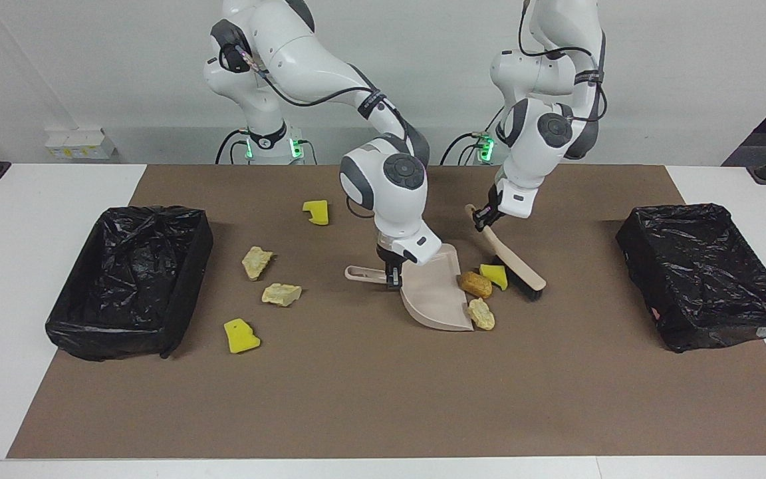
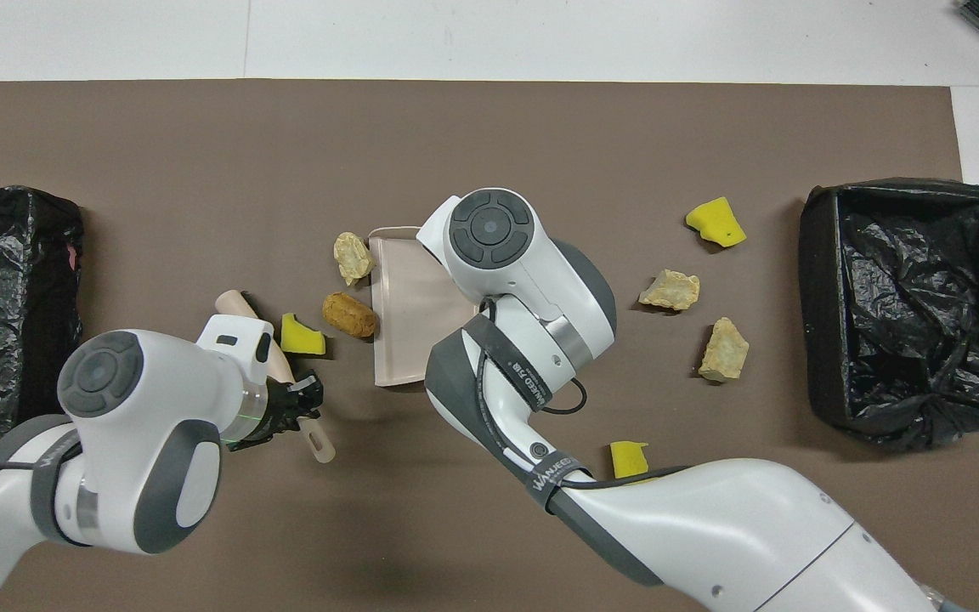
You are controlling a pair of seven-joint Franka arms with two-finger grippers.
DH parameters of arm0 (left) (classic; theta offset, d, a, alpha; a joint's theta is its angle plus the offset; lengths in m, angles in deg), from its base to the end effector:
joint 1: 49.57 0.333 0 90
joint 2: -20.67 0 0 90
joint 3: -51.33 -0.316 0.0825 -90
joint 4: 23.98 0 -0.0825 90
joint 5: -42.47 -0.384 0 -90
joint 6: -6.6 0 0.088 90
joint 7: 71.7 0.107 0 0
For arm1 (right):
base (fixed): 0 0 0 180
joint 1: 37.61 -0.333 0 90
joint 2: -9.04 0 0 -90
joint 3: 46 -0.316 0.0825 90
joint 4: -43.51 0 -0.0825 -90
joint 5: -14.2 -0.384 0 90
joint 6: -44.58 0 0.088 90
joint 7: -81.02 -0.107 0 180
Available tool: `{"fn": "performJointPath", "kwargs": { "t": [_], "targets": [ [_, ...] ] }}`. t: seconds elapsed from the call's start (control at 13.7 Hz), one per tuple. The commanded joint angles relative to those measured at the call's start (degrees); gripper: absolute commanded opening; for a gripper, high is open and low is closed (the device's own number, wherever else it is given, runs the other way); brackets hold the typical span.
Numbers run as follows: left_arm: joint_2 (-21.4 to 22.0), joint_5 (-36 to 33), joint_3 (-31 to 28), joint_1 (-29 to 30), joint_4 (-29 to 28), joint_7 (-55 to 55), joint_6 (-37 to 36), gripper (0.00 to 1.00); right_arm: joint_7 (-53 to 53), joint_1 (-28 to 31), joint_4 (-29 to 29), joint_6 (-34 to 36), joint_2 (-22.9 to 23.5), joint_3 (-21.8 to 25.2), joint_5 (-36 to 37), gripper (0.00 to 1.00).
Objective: Sweep and dump trash in bin
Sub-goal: 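Sweep the tan chunk and yellow sponge toward the dustpan with the left gripper, then sweep the remaining pieces into the dustpan with the left gripper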
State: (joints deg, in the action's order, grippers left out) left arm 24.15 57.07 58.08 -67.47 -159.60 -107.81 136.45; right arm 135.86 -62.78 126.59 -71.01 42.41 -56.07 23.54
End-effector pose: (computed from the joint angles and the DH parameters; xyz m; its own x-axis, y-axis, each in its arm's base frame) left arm 0.4403 -0.2092 0.3469 0.9255 0.3477 -0.1501 0.3655 -0.9239 0.1132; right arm 0.5975 0.3835 0.3508 -0.0435 0.9981 -0.0447 0.9987 0.0446 0.0238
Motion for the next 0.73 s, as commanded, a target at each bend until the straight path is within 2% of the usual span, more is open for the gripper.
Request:
{"fn": "performJointPath", "kwargs": {
  "t": [0.0, 0.15, 0.29, 0.51, 0.66],
  "targets": [
    [-1.72, -0.62, -0.68, -3.44, 2.90, 11.20, -0.48, 0.00, -0.09, 0.64, 2.70, -1.22, -1.99, -0.48, -0.99, 0.00],
    [-1.90, -0.53, -0.59, -5.12, 4.04, 16.32, -0.65, 0.00, -0.09, 0.55, 2.70, -1.22, -2.08, -0.48, -0.99, 0.00],
    [-2.34, -0.36, -0.59, -5.04, 4.74, 16.77, -2.40, 0.00, -0.17, 0.55, 2.70, -1.22, -2.08, -0.39, -0.99, 0.00],
    [-1.63, -0.53, -1.29, -2.50, 11.66, 23.87, -16.50, 0.00, -0.17, 0.55, 2.70, -1.13, -2.08, -0.39, -0.99, 0.00],
    [-1.29, -3.24, -1.29, 0.23, 15.72, 28.18, -24.44, 0.00, -0.26, 0.64, 2.70, -0.43, -2.08, -0.48, -1.16, 0.00]
  ]
}}
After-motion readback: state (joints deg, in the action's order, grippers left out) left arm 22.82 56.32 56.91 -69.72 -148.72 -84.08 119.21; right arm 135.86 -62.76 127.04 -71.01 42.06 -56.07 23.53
